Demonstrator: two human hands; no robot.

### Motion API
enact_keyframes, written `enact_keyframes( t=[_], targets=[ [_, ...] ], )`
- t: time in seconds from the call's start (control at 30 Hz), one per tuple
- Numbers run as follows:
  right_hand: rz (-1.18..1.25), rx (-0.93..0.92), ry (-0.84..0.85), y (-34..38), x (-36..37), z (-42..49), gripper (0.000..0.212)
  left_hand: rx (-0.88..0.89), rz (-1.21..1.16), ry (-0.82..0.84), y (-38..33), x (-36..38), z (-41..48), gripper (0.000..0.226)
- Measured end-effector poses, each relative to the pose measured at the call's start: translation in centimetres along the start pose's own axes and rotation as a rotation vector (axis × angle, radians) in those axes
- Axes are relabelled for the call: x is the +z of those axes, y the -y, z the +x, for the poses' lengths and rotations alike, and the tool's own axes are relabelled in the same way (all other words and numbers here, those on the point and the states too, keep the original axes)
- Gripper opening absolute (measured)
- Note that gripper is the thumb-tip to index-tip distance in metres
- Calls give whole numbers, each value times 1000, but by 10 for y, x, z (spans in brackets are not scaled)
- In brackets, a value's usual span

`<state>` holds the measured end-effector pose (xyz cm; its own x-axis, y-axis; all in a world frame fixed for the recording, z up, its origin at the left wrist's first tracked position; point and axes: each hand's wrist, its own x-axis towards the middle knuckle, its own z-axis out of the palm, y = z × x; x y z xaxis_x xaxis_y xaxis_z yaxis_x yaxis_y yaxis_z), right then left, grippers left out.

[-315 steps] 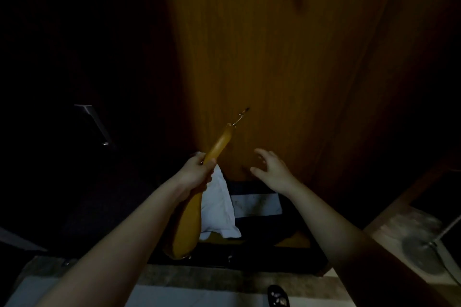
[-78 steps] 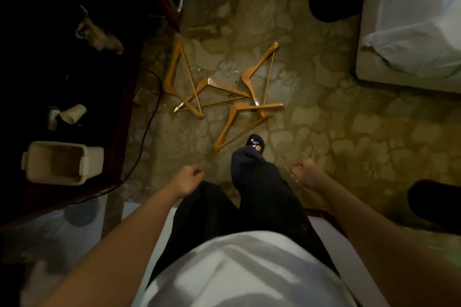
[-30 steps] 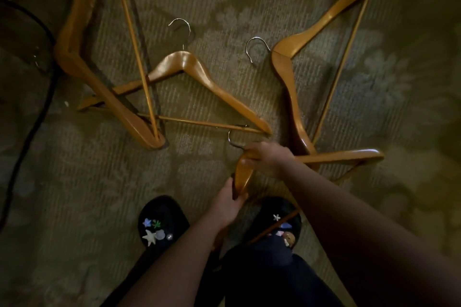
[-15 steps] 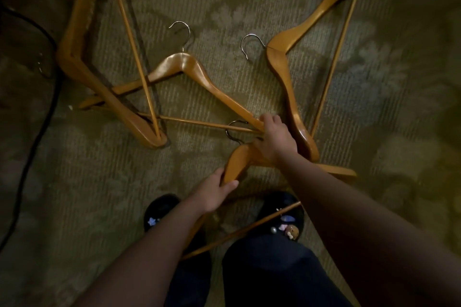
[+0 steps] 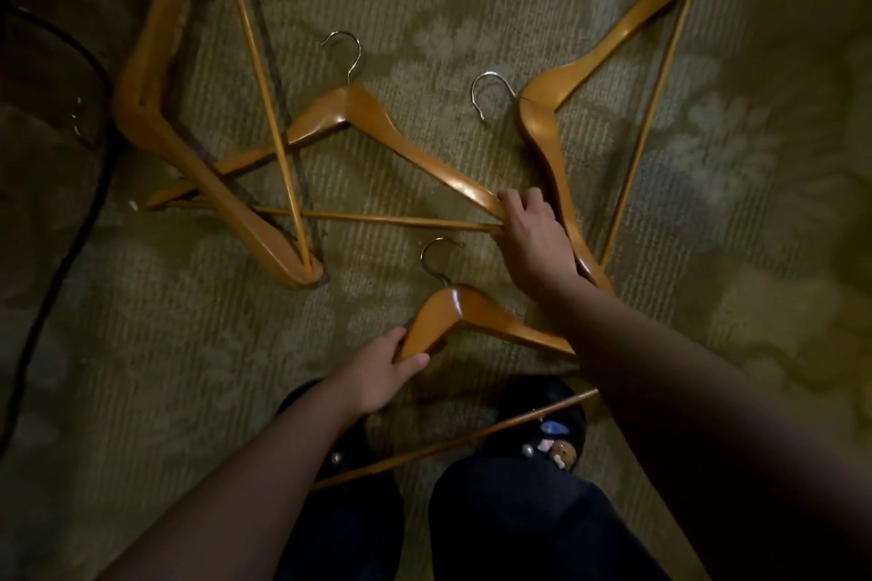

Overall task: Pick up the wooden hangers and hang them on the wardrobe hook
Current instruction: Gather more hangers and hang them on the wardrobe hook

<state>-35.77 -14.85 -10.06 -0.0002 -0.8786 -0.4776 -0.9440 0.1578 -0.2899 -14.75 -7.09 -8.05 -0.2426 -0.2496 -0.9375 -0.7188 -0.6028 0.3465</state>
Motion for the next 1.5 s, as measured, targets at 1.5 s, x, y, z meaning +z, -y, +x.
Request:
enact_keyframes(
  t=[1.5],
  targets=[
    [55,343,391,74,-317,-287,25,81,-307,-358,-141,-64,-376,14]
  ],
)
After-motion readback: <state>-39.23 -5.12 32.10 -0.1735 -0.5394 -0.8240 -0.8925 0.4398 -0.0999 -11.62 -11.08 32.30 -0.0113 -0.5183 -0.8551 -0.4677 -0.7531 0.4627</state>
